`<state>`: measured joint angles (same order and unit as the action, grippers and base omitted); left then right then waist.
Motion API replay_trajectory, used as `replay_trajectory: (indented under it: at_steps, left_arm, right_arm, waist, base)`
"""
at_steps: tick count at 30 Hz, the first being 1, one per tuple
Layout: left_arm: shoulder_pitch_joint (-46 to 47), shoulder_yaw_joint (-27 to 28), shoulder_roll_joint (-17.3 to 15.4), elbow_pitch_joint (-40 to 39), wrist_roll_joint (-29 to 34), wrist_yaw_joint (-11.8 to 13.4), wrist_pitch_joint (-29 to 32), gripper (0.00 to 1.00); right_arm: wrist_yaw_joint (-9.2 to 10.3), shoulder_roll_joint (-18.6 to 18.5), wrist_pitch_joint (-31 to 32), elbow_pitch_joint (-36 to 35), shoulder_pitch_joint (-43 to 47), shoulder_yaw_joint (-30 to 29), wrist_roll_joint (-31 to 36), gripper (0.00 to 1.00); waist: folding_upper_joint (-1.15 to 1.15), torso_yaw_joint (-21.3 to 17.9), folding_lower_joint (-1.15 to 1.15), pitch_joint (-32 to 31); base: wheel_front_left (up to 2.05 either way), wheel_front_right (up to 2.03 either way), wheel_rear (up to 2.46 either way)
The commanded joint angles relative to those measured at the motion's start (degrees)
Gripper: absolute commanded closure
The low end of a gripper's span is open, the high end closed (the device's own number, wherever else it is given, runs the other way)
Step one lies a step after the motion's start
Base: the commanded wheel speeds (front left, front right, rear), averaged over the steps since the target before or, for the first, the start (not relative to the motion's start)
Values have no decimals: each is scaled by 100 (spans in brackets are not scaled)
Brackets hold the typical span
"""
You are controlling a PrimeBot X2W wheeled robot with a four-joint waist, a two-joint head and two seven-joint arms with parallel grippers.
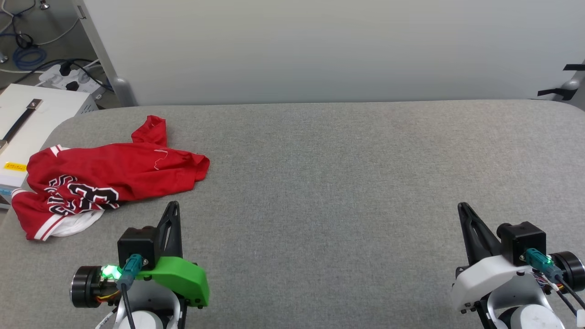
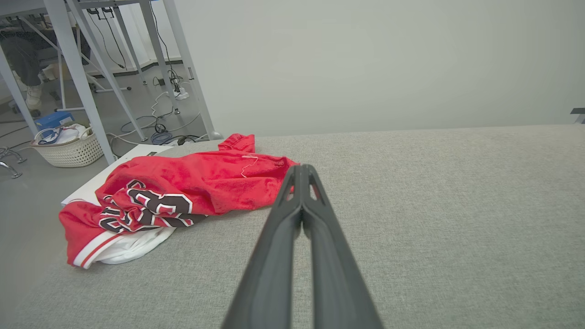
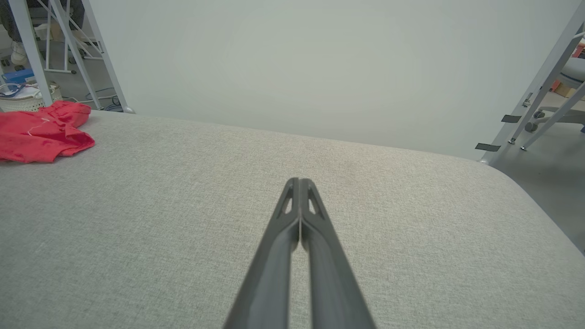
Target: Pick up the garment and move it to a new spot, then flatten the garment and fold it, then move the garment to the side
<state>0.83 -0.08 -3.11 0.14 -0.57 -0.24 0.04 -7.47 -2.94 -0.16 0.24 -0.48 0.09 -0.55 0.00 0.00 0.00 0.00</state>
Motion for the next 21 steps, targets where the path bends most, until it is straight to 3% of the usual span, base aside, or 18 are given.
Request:
replay_trajectory:
  at_steps: [1, 21]
  left_arm:
    - [-83, 8, 24, -14, 57, 24, -4, 100]
    - [-83, 8, 24, -14, 57, 24, -4, 100]
  right_arm:
    - [-2, 6, 16, -24, 48, -9, 55, 100]
    - [-2, 6, 16, -24, 48, -9, 55, 100]
  waist:
    - [0, 0, 0, 0]
    - [0, 0, 0, 0]
  base:
    - [0, 0, 0]
    - [0, 0, 0]
